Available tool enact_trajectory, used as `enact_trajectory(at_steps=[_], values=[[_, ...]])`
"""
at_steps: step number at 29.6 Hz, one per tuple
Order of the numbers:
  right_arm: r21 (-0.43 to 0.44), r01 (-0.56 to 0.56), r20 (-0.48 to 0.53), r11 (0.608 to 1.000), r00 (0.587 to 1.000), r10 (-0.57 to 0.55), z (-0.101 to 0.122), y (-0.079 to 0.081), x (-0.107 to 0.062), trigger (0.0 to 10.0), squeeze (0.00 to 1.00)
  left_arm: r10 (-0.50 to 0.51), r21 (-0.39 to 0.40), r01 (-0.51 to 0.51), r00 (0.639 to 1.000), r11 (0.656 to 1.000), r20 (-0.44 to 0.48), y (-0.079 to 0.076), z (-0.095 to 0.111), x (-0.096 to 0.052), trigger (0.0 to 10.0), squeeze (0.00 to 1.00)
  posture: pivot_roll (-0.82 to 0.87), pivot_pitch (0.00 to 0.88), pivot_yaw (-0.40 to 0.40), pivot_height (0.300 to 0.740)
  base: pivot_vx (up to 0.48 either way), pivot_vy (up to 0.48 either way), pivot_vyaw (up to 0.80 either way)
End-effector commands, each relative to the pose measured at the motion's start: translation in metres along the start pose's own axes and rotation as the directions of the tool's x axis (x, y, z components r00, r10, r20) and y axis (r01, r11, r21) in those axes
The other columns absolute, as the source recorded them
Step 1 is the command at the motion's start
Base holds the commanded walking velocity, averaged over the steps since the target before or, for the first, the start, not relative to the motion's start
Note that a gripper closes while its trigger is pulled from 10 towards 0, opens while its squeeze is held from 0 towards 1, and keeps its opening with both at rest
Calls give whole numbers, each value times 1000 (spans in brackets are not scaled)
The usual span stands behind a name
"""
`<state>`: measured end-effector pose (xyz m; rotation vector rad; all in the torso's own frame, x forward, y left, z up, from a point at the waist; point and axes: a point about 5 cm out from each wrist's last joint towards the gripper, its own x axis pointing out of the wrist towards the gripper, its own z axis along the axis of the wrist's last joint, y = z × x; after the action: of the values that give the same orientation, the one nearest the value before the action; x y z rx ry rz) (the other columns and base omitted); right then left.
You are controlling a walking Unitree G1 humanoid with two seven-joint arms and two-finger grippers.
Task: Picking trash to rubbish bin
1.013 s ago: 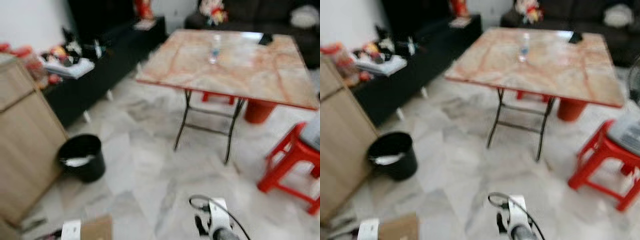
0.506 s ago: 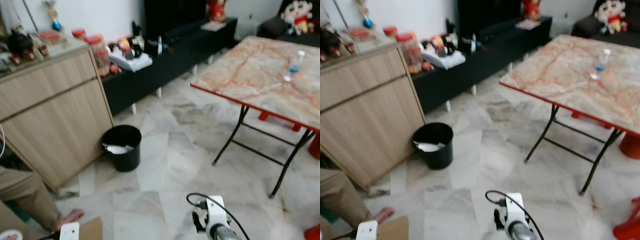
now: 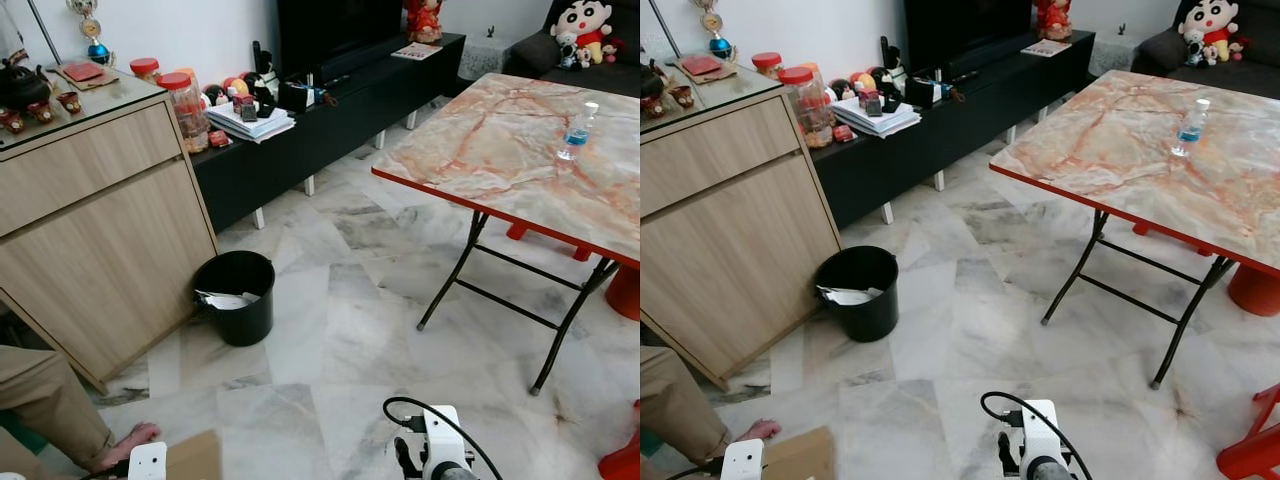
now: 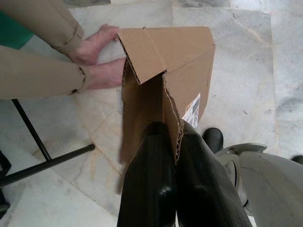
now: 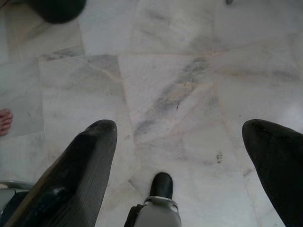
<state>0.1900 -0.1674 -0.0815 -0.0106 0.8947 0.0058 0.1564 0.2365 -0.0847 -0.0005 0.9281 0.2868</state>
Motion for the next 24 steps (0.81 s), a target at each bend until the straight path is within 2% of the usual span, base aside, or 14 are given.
enact_trajectory(at_steps=[1,5,12,14,24], values=[[3,-5,5,1000,1000,5,2,0,1,10000,0,17,14,-17,1000,1000,3,4,0,0,10000,0,60,4,41,740,315,0,0],[-8,-6,11,1000,1000,6,3,1,1,10000,0,18,20,-18,1000,1000,0,5,0,0,10000,0,58,6,43,740,322,0,0],[-11,0,13,1000,1000,0,3,1,0,10000,0,16,26,-16,1000,1000,2,4,1,0,10000,0,58,8,46,740,330,0,564],[22,9,9,1000,1000,-9,1,0,0,10000,0,16,26,-16,1000,1000,2,4,1,0,10000,0,58,8,46,740,332,0,0],[6,3,7,1000,1000,-3,2,2,1,10000,0,17,31,-17,1000,999,-4,5,-1,0,10000,0,66,10,45,740,331,0,0]])
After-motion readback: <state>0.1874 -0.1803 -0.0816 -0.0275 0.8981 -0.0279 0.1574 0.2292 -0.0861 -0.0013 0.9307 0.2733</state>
